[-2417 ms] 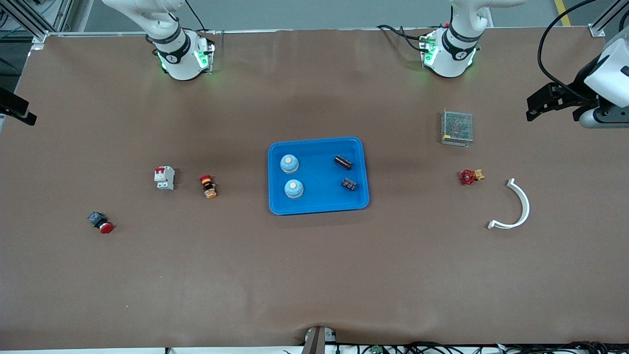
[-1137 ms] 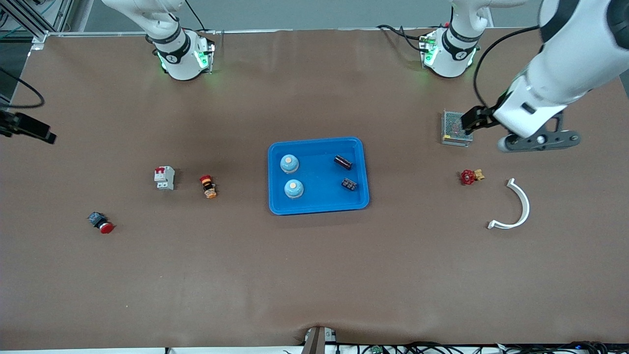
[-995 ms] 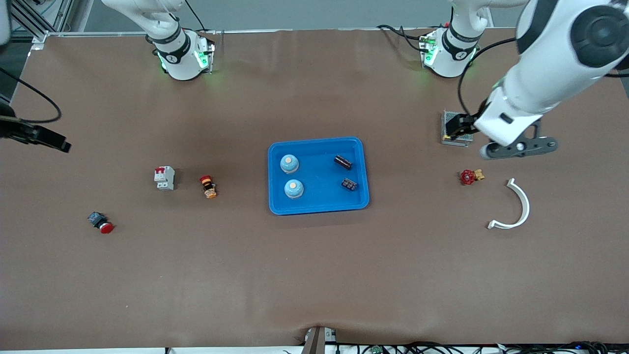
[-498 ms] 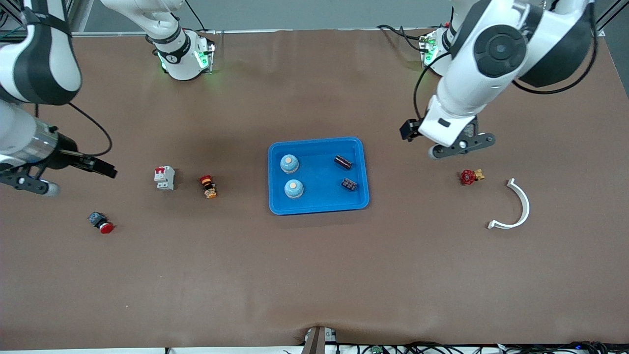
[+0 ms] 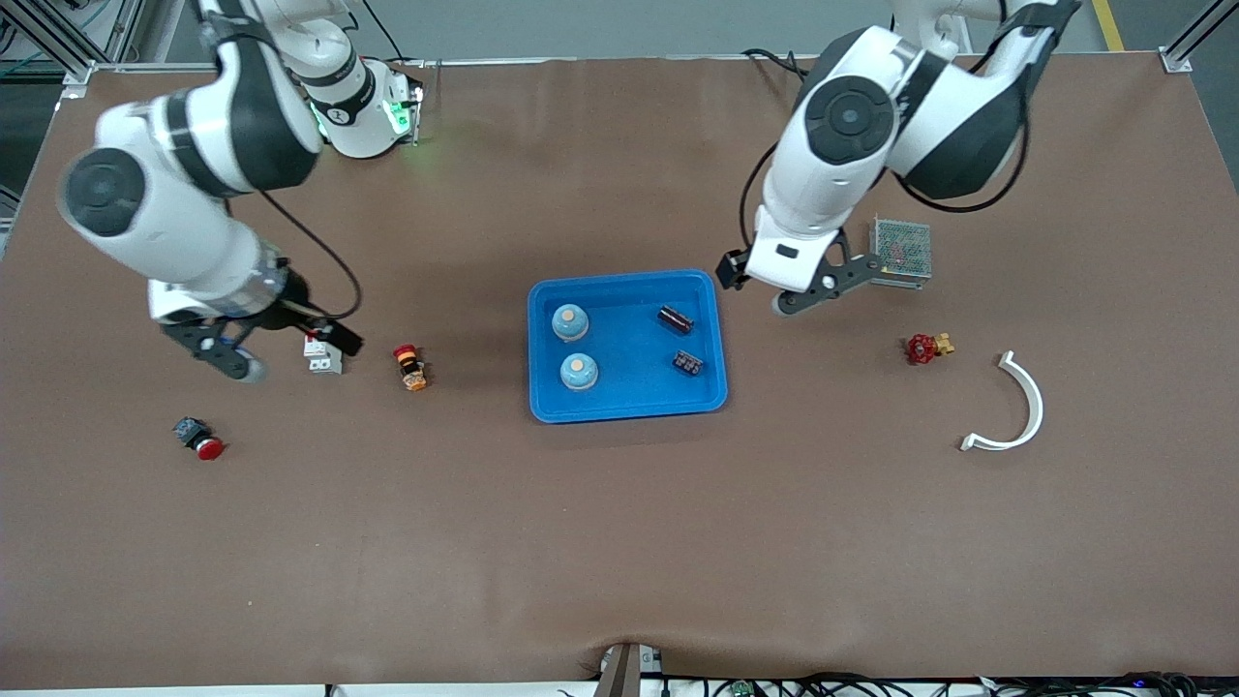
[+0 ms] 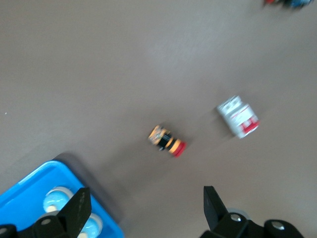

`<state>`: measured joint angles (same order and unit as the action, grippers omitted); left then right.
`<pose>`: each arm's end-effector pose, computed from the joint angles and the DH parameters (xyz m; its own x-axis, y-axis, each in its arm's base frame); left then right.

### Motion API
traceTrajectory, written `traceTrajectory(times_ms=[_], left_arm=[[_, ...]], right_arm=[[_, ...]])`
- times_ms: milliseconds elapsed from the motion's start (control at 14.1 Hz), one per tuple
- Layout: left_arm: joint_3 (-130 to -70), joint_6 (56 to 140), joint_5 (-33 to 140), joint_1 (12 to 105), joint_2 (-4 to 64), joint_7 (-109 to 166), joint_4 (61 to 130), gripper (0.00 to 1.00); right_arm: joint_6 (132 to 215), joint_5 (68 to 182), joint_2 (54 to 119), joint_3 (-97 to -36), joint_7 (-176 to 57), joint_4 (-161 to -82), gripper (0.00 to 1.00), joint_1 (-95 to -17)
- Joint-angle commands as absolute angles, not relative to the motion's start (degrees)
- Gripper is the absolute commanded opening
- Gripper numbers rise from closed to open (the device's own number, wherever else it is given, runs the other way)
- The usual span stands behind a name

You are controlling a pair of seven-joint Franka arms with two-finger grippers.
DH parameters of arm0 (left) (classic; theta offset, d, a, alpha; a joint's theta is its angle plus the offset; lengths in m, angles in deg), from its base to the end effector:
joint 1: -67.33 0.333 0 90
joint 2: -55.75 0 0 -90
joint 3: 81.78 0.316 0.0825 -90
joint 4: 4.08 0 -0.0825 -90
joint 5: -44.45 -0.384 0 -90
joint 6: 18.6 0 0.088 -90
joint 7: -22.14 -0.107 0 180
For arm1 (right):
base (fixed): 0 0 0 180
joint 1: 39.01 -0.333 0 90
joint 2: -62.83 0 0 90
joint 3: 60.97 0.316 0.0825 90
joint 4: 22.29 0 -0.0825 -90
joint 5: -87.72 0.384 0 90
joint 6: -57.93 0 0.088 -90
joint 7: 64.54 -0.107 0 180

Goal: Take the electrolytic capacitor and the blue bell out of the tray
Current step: 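Lower the left gripper over a capacitor while the right gripper lowers over a bell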

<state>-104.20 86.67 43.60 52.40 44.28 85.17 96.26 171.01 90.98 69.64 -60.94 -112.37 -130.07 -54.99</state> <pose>0.4892 -0.3551 0.4524 0.8960 0.4327 -0.1000 0.4287 -0.9015 -0.0598 0.5643 0.1657 0.4430 0.8362 -0.5454 -0.0564 -0.5469 -0.8370 -0.0148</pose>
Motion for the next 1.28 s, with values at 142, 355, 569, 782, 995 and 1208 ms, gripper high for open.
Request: traceTrajectory(times_ms=[142, 355, 569, 782, 995, 1208], left_arm=[[-104.2, 89.8, 43.7, 49.2, 42.9, 95.7, 98.0, 1.0], [-104.2, 92.7, 43.7, 47.7, 40.5, 101.7, 98.3, 1.0], [-104.1, 97.1, 43.7, 45.7, 36.7, 109.7, 98.6, 0.82], [-104.0, 103.9, 42.0, 45.4, 33.7, 115.3, 100.9, 0.79], [-104.0, 108.8, 39.4, 45.4, 31.7, 117.4, 103.5, 0.75], [-104.0, 115.3, 39.4, 45.5, 30.3, 121.4, 105.8, 0.72]], right_arm=[[180.2, 91.6, 74.2, -61.7, -128.1, -132.2, 1.0, -64.9], [185.2, 91.6, 79.9, -61.7, -135.4, -132.1, 1.0, -69.4], [190.0, 91.5, 84.8, -61.8, -142.0, -132.1, 1.0, -72.7], [193.6, 91.4, 87.9, -61.8, -151.6, -132.2, 1.0, -75.2], [193.9, 91.4, 88.4, -61.8, -159.3, -134.2, 1.0, -75.9], [195.2, 91.4, 89.0, -61.8, -167.7, -135.7, 1.0, -76.9]])
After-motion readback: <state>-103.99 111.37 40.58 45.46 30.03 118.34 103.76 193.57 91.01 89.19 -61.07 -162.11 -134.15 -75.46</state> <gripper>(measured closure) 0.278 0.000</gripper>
